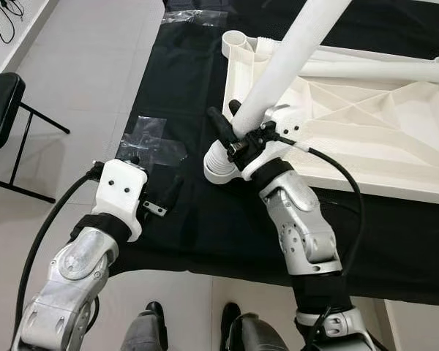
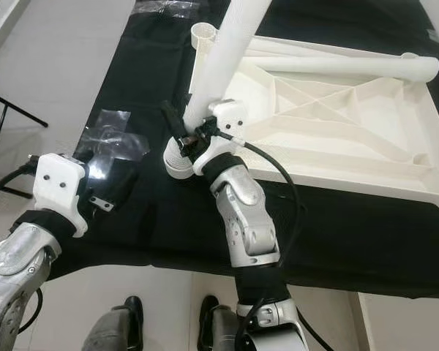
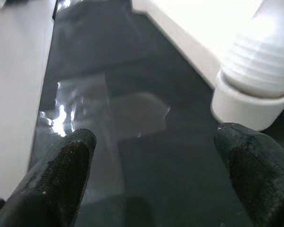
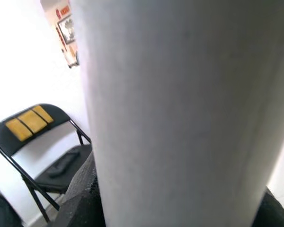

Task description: Building children table

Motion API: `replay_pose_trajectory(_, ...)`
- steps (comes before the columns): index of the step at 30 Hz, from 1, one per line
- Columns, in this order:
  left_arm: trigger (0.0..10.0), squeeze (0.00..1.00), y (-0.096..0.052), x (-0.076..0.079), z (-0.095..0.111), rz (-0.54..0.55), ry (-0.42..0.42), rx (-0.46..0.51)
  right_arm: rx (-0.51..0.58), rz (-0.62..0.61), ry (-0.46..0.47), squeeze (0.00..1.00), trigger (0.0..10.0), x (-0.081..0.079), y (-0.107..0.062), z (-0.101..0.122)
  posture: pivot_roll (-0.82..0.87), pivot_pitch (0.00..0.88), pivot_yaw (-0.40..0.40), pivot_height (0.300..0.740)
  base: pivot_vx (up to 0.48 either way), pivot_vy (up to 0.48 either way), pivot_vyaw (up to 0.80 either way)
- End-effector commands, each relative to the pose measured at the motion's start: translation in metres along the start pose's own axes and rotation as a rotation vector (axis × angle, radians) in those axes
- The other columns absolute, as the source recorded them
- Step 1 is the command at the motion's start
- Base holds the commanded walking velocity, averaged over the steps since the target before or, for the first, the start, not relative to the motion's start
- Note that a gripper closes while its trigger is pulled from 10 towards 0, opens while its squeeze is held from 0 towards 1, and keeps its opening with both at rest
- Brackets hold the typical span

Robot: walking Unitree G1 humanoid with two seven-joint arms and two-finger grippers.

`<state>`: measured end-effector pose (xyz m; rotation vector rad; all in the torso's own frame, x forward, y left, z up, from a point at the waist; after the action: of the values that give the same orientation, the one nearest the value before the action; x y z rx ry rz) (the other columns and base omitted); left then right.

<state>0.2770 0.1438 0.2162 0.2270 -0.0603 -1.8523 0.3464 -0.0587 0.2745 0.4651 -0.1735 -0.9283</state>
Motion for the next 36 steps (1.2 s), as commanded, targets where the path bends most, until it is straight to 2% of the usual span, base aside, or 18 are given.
replay_pose_trajectory(1,10.0,0.0,-0.001,0.0,-0.007,0.003,-0.019,-0.019,0.007,0.001,0.021,0.0,10.0,0.001,-0.001,0.0,0.16,0.23,-0.06,0.74,0.0,0.0,0.0)
replay_pose_trajectory(3,10.0,0.0,0.002,0.0,-0.017,0.012,-0.046,-0.035,0.048,-0.017,0.034,0.0,10.0,0.009,0.005,0.01,0.15,0.194,-0.058,0.74,0.0,0.0,0.0)
replay_pose_trajectory(6,10.0,0.0,0.007,0.002,-0.02,-0.001,-0.059,-0.023,0.072,-0.035,0.031,0.0,10.0,0.018,0.011,0.019,0.15,0.152,-0.058,0.74,0.1,0.0,0.0)
replay_pose_trajectory(11,10.0,0.0,0.007,0.003,-0.02,-0.007,-0.068,-0.007,0.063,-0.044,0.019,0.0,10.0,0.023,0.011,0.018,0.15,0.13,-0.056,0.74,0.325,0.0,0.0)
replay_pose_trajectory(15,10.0,0.0,0.009,0.004,-0.023,-0.014,-0.07,0.004,0.019,-0.061,0.013,0.0,10.0,0.026,0.006,0.005,0.16,0.093,-0.048,0.74,0.345,0.0,0.0)
replay_pose_trajectory(22,10.0,0.0,0.012,0.004,-0.021,-0.031,-0.057,0.019,-0.028,-0.062,0.01,0.0,10.0,0.024,-0.001,-0.01,0.16,0.082,-0.036,0.74,0.35,0.0,0.0)
replay_pose_trajectory(26,10.0,0.0,0.012,0.004,-0.018,-0.045,-0.041,0.032,-0.044,-0.06,0.03,0.0,10.0,0.024,-0.009,-0.019,0.15,0.085,-0.031,0.74,0.352,0.0,0.77)
replay_pose_trajectory(27,10.0,0.0,0.012,0.004,-0.018,-0.049,-0.038,0.032,-0.033,-0.061,0.068,0.0,10.0,0.024,-0.011,-0.019,0.15,0.085,-0.031,0.74,0.349,0.0,0.49)
replay_pose_trajectory(29,10.0,0.0,0.012,0.006,-0.018,-0.059,-0.029,0.03,-0.056,-0.063,0.048,0.0,10.0,0.026,-0.012,-0.022,0.15,0.088,-0.03,0.74,0.319,0.0,0.0)
replay_pose_trajectory(30,10.0,0.0,0.009,0.017,-0.023,-0.131,-0.02,0.007,-0.077,-0.04,0.028,0.0,10.0,0.027,-0.014,-0.024,0.15,0.096,-0.03,0.74,0.0,0.0,0.0)
replay_pose_trajectory(31,10.0,0.0,0.009,0.017,-0.023,-0.131,-0.02,0.007,-0.077,-0.04,0.028,0.0,10.0,0.027,-0.014,-0.024,0.15,0.096,-0.03,0.74,0.0,0.0,0.0)
replay_pose_trajectory(34,10.0,0.0,0.001,0.034,-0.034,-0.256,-0.003,-0.05,-0.076,0.013,0.028,0.0,10.0,0.028,-0.016,-0.022,0.15,0.101,-0.031,0.74,0.0,0.0,0.0)
replay_pose_trajectory(35,10.0,0.0,0.001,0.034,-0.034,-0.256,-0.003,-0.05,-0.076,0.013,0.028,0.0,10.0,0.028,-0.016,-0.022,0.15,0.101,-0.031,0.74,0.0,0.0,0.0)
replay_pose_trajectory(36,10.0,0.0,-0.003,0.036,-0.039,-0.281,-0.009,-0.076,-0.076,0.068,0.029,0.0,10.0,0.026,-0.018,-0.02,0.15,0.108,-0.031,0.74,0.0,0.0,0.0)
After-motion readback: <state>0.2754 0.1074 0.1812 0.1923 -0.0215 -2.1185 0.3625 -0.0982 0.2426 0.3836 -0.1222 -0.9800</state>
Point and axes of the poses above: a point about 5 cm out from each wrist's last joint towards the gripper, its own y axis pointing out of the wrist towards the gripper, its own z axis along the axis of the wrist's last joint, x = y × z, the point moved 2 cm from there along y, pointing out of the wrist towards the gripper, and after that the axes turned 3 degrees about -y, right-handed, at the moved point
